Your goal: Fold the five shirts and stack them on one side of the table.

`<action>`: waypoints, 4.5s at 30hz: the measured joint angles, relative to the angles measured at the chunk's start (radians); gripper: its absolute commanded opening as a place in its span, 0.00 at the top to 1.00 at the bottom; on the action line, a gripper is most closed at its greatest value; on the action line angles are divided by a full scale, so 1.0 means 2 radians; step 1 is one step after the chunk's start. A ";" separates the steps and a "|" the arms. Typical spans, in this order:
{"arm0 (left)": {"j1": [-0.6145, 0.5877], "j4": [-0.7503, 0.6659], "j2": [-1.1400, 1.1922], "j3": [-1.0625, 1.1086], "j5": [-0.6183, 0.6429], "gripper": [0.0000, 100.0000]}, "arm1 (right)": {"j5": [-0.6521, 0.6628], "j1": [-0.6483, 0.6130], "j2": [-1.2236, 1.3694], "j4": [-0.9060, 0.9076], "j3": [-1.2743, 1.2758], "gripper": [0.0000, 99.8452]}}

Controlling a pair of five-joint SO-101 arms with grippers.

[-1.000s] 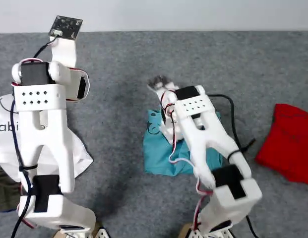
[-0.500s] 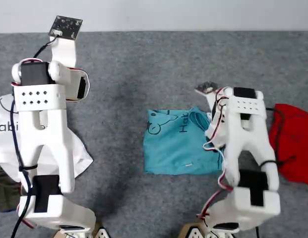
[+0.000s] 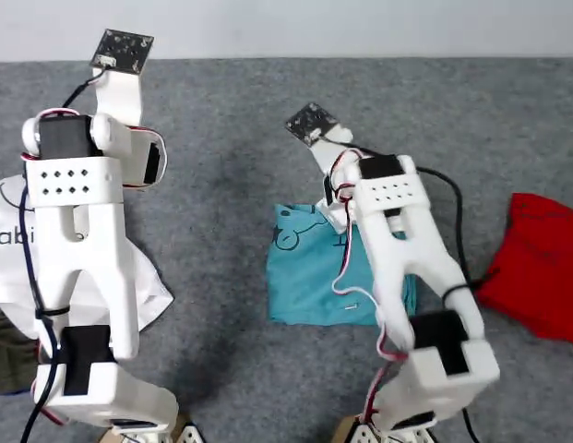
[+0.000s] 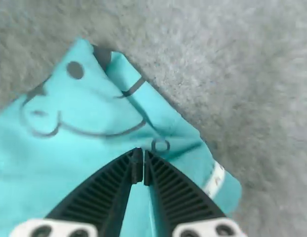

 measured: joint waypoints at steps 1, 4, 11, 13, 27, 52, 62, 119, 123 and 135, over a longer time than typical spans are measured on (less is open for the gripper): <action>0.000 0.000 0.000 0.000 0.000 1.00 | 0.000 0.006 0.019 -0.011 0.000 0.99; 0.000 0.000 0.000 0.000 0.000 1.00 | 0.001 0.043 0.067 -0.037 -0.002 0.99; 0.012 0.000 0.000 0.000 0.000 1.00 | 0.028 0.143 0.108 -0.042 -0.081 0.99; 0.030 0.000 0.000 0.000 0.000 1.00 | 0.029 0.147 0.108 -0.031 -0.099 0.99; 0.178 -0.061 0.213 -0.005 0.000 1.00 | 0.024 0.127 0.108 0.157 -0.180 0.99; 0.241 -0.044 0.527 -0.348 0.014 1.00 | -0.015 0.132 0.180 0.099 -0.180 0.99; 0.200 -0.005 0.562 -0.431 0.015 1.00 | -0.030 0.162 0.180 0.088 -0.180 0.99; -0.045 -0.001 0.009 -0.027 0.027 1.00 | -0.058 0.064 -0.137 0.333 0.017 0.99; -0.109 -0.001 -0.051 0.032 0.011 1.00 | -0.067 0.059 -0.141 0.262 0.108 0.99; -0.172 0.001 -0.120 0.088 -0.031 1.00 | -0.042 0.115 -0.147 0.135 0.239 0.99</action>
